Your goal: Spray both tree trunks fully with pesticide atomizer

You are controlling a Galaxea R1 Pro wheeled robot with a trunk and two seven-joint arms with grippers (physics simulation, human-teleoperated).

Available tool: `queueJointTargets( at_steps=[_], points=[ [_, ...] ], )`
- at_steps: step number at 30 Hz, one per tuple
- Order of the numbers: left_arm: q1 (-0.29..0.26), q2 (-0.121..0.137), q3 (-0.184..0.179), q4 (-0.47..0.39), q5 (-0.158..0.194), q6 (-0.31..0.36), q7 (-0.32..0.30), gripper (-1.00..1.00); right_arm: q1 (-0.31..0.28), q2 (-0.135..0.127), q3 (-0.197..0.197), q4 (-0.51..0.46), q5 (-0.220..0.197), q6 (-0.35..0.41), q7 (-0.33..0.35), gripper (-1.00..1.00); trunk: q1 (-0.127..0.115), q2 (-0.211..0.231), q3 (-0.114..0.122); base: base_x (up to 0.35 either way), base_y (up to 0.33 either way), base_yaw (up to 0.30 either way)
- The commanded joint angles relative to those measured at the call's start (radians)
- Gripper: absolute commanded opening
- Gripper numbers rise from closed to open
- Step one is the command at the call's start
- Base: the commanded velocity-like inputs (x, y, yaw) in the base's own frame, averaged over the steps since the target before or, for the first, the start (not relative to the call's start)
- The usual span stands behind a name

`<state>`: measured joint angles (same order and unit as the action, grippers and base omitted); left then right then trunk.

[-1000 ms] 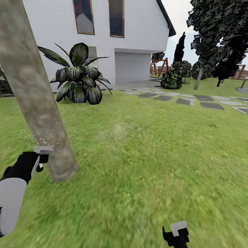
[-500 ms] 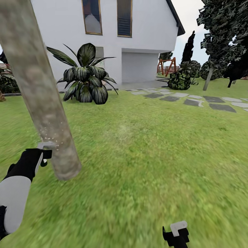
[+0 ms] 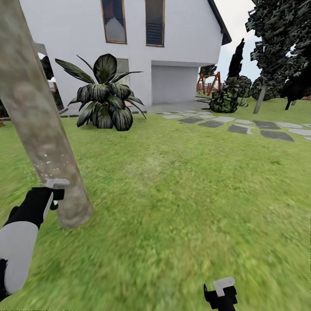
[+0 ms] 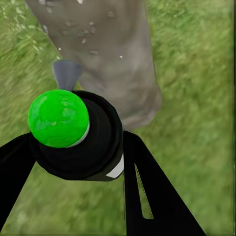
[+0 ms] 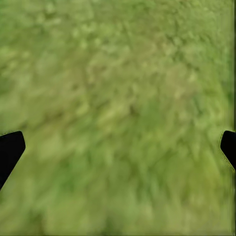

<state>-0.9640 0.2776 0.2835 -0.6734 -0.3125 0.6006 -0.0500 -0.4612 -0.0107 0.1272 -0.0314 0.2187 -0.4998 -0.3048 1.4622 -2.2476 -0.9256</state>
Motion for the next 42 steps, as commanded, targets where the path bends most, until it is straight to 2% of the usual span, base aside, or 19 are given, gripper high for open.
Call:
queueJointTargets(
  at_steps=[1, 7, 13, 32, 35, 37, 39, 42],
  points=[
    [-0.001, -0.001, 0.003, -0.002, -0.008, 0.005, -0.005, -1.0, -0.001, 0.0, 0.008, 0.001, 0.005, 0.001, -0.01, 1.0, 0.0, 0.0, -0.001, 0.0, -0.272, 0.112],
    [0.0, -0.001, 0.0, -0.001, -0.009, 0.004, -0.005, -1.0, -0.001, 0.0, 0.008, 0.001, 0.005, 0.001, -0.01, 1.0, 0.0, 0.0, -0.001, 0.046, -0.273, 0.243],
    [0.002, -0.003, 0.019, 0.0, -0.01, 0.004, -0.003, -1.0, -0.001, 0.0, 0.008, 0.001, 0.005, 0.001, -0.01, 1.0, 0.0, 0.0, -0.001, 0.093, -0.273, 0.259],
    [0.025, 0.005, 0.022, 0.033, -0.011, 0.004, 0.004, -1.0, -0.001, 0.0, 0.009, 0.001, 0.007, 0.0, -0.01, 1.0, 0.0, 0.0, -0.001, 0.134, -0.273, 0.009],
    [0.052, 0.007, 0.05, 0.034, -0.01, 0.002, 0.004, -1.0, -0.001, 0.0, 0.009, 0.001, 0.006, 0.001, -0.01, 1.0, 0.0, 0.0, -0.001, 0.138, -0.273, 0.0],
    [0.058, 0.007, 0.081, 0.034, -0.01, 0.001, 0.038, -1.0, -0.001, 0.0, 0.009, 0.001, 0.005, 0.001, -0.01, 1.0, 0.0, 0.0, -0.001, 0.138, -0.273, 0.092],
    [0.06, 0.005, 0.089, 0.034, -0.009, 0.0, 0.074, -1.0, -0.001, 0.001, 0.009, 0.001, 0.006, 0.001, -0.01, 1.0, 0.0, 0.0, -0.001, 0.138, -0.273, 0.23],
    [0.06, 0.004, 0.093, 0.033, -0.005, 0.001, 0.081, -1.0, -0.001, 0.001, 0.009, 0.001, 0.006, 0.001, -0.01, 1.0, 0.0, 0.0, -0.001, 0.145, -0.268, 0.269]
  ],
)
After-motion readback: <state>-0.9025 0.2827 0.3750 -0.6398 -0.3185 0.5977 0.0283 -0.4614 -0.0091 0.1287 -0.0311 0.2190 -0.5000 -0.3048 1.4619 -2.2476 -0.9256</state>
